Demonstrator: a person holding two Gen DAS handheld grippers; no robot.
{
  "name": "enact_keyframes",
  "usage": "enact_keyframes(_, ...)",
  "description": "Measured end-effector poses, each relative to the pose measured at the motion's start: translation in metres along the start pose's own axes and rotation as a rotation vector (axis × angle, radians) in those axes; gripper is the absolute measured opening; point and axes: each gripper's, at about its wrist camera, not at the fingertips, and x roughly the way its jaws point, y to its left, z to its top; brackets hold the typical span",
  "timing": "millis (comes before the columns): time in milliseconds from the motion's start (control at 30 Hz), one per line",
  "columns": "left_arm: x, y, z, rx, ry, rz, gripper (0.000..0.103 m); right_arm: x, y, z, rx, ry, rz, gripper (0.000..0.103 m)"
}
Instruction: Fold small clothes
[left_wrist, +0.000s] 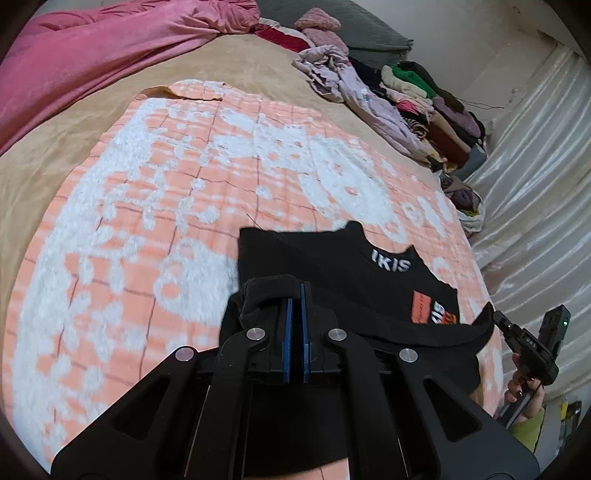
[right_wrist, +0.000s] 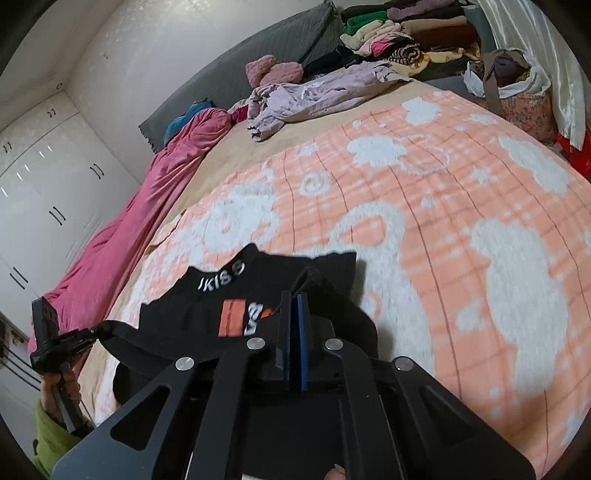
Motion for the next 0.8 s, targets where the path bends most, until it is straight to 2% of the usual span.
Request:
enact_keyframes(133,0.025,0.01,0.01,-0.028,0.017,0.027,0.0,0.019,-0.001,0.009,-0.002,-0.01,-0.067,0.003)
enact_keyframes(233,0.037,0.021,0.013,-0.072,0.023,0.013,0.002,0.031,-0.005,0.014,-0.008,-0.019,-0.131,0.004)
enact_keyframes(333,0.037,0.019,0.011,-0.051,0.008,0.013,0.002,0.034,-0.009,0.015,-0.013,-0.036,-0.166,0.006)
enact_keyframes(400,0.032,0.016,0.007,-0.036,-0.011,-0.002,0.003,0.031,-0.011,0.012,-0.01,-0.054,-0.168,0.02)
enact_keyframes(467,0.027,0.015,0.006,-0.032,-0.028,-0.019,0.006,0.027,-0.014,0.01,-0.007,-0.074,-0.163,0.027)
enact_keyframes(567,0.016,0.013,0.002,-0.032,-0.058,-0.041,0.009,0.023,-0.018,0.004,-0.019,-0.086,-0.166,0.027)
enact_keyframes(633,0.006,0.014,0.0,-0.044,-0.09,-0.052,0.023,0.022,-0.02,0.002,-0.029,-0.076,-0.16,0.028)
enact_keyframes(700,-0.001,0.016,-0.001,-0.056,-0.115,-0.065,0.024,0.021,-0.022,0.001,-0.032,-0.074,-0.149,0.036)
enact_keyframes(733,-0.005,0.017,-0.002,-0.051,-0.129,-0.048,0.024,0.021,-0.023,0.0,-0.03,-0.072,-0.141,0.038)
enact_keyframes(800,-0.007,0.015,-0.002,-0.002,-0.149,0.05,0.024,0.023,-0.026,0.0,-0.022,-0.067,-0.138,0.038)
